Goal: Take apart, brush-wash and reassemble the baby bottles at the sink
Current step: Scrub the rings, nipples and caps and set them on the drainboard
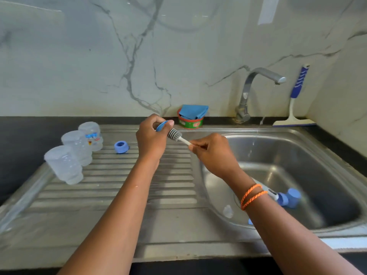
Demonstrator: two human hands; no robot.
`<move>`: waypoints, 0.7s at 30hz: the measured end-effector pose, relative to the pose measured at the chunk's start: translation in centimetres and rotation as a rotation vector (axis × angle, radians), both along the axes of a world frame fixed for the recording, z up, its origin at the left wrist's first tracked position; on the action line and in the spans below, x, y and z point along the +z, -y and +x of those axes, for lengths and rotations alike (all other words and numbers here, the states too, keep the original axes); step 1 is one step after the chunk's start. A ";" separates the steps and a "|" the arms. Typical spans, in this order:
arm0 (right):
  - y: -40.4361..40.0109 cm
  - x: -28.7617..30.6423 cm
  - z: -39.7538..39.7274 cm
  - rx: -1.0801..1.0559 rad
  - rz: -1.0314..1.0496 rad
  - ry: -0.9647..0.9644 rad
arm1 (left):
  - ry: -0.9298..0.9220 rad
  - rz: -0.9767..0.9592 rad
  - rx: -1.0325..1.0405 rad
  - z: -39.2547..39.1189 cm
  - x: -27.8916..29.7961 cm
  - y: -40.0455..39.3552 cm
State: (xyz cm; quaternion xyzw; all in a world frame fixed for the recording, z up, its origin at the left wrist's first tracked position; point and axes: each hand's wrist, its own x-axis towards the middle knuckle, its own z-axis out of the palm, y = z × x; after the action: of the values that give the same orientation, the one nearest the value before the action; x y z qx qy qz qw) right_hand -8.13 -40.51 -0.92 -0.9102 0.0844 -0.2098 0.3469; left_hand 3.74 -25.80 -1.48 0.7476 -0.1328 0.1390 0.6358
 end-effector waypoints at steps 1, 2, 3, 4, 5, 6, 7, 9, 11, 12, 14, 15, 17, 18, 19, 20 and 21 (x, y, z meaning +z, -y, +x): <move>-1.0 0.0 0.5 -0.003 -0.060 -0.027 | 0.011 0.038 0.023 0.1 -0.3 -1.2; -1.8 0.0 0.7 -0.015 -0.111 -0.056 | 0.015 0.067 0.027 0.1 -0.6 -2.0; -2.8 0.1 0.9 -0.019 -0.146 -0.078 | 0.010 0.082 0.023 0.2 -0.9 -3.0; -3.7 0.1 1.1 -0.020 -0.172 -0.094 | 0.002 0.090 0.016 0.2 -1.2 -3.9; -4.5 0.0 1.1 -0.015 -0.198 -0.098 | -0.009 0.104 0.022 0.2 -1.3 -4.6; -5.5 0.0 1.2 -0.005 -0.229 -0.098 | -0.021 0.132 0.038 0.2 -1.1 -5.3; -6.2 0.1 1.3 -0.001 -0.258 -0.099 | -0.030 0.169 0.053 0.0 -0.8 -5.8; -7.3 0.3 1.4 -0.002 -0.288 -0.110 | -0.058 0.238 0.083 0.3 -0.5 -6.9; -7.6 0.5 1.5 -0.021 -0.318 -0.147 | -0.121 0.256 0.105 0.7 -0.6 -8.0; -7.5 0.6 1.5 -0.035 -0.339 -0.171 | -0.151 0.244 0.122 0.9 -0.6 -8.7; -7.4 0.5 1.5 -0.053 -0.363 -0.208 | -0.164 0.255 0.162 1.0 -0.7 -10.1; -7.3 0.4 1.5 -0.055 -0.360 -0.221 | -0.162 0.277 0.171 0.8 -0.8 -10.6; -7.3 0.1 1.4 -0.050 -0.344 -0.245 | -0.162 0.329 0.189 0.6 -0.9 -11.3; -7.2 0.0 1.4 -0.045 -0.336 -0.255 | -0.168 0.352 0.200 0.6 -1.0 -11.5; -7.1 -0.1 1.3 -0.041 -0.327 -0.260 | -0.169 0.381 0.204 0.5 -1.0 -11.6; -7.0 -0.2 1.3 -0.041 -0.319 -0.260 | -0.172 0.413 0.208 0.4 -1.0 -11.7; -7.0 -0.3 1.3 -0.041 -0.315 -0.257 | -0.175 0.441 0.210 0.3 -1.0 -11.8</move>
State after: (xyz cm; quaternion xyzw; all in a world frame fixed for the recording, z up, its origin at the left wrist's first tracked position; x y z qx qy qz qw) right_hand -6.84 -33.56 -1.22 -0.9706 0.1128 -0.1095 0.1825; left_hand 4.06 -14.02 -2.44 0.8869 -0.0259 0.1066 0.4488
